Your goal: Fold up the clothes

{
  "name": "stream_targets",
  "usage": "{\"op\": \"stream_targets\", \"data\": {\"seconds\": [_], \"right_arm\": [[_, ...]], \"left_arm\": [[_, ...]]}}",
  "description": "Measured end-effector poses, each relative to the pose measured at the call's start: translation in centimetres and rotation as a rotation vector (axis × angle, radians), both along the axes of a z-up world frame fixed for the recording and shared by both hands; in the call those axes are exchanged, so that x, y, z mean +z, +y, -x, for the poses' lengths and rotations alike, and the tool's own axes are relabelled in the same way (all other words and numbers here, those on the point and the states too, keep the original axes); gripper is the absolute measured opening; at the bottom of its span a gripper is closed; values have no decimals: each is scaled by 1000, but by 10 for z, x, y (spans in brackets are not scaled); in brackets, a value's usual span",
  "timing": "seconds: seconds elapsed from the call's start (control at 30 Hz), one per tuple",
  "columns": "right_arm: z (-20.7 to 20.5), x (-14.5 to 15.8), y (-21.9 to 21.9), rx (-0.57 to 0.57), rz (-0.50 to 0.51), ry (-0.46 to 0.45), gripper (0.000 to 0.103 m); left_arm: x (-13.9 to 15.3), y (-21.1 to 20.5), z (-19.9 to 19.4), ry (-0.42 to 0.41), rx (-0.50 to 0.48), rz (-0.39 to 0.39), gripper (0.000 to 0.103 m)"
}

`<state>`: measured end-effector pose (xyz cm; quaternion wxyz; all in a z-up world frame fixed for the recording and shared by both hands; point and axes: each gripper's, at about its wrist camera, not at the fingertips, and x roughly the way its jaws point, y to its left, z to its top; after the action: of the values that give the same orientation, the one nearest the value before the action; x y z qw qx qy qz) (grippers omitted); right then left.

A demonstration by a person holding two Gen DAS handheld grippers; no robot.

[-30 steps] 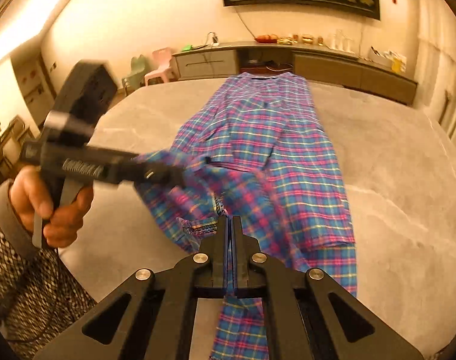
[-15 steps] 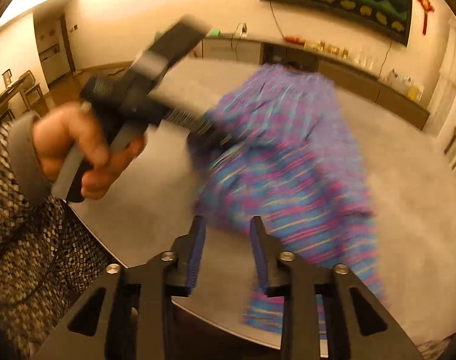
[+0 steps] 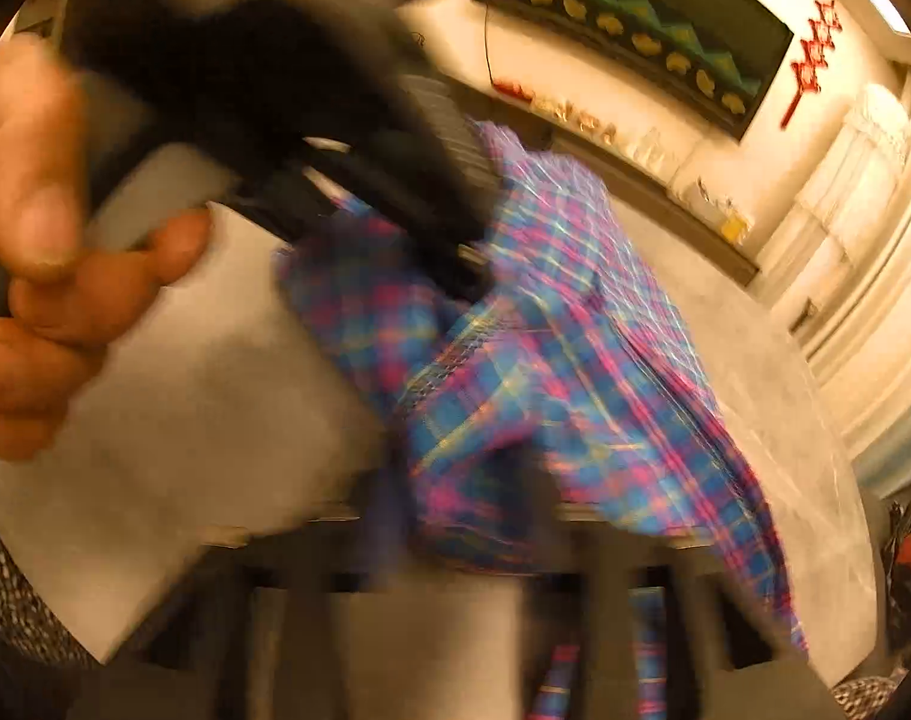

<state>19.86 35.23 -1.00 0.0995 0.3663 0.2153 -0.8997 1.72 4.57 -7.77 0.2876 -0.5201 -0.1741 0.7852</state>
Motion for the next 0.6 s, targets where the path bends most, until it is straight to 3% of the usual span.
{"op": "stream_targets", "data": {"seconds": [0.07,0.3,0.47,0.53,0.57,0.6], "right_arm": [[0,18,23,-5,27,-9,5],[2,80,101,-21,121,-39,1],[4,74,106,61,155,-90,1],[4,64,98,96,189,-113,6],[4,59,94,114,206,-124,18],[4,54,90,130,222,-134,40]], "left_arm": [[2,-1,-1,0,-6,-8,33],[13,-8,-21,29,-29,-26,32],[27,-19,-51,79,-45,-56,32],[24,-25,-59,75,-17,-81,32],[21,-27,-62,69,-1,-86,32],[19,-28,-64,65,17,-89,32]]}}
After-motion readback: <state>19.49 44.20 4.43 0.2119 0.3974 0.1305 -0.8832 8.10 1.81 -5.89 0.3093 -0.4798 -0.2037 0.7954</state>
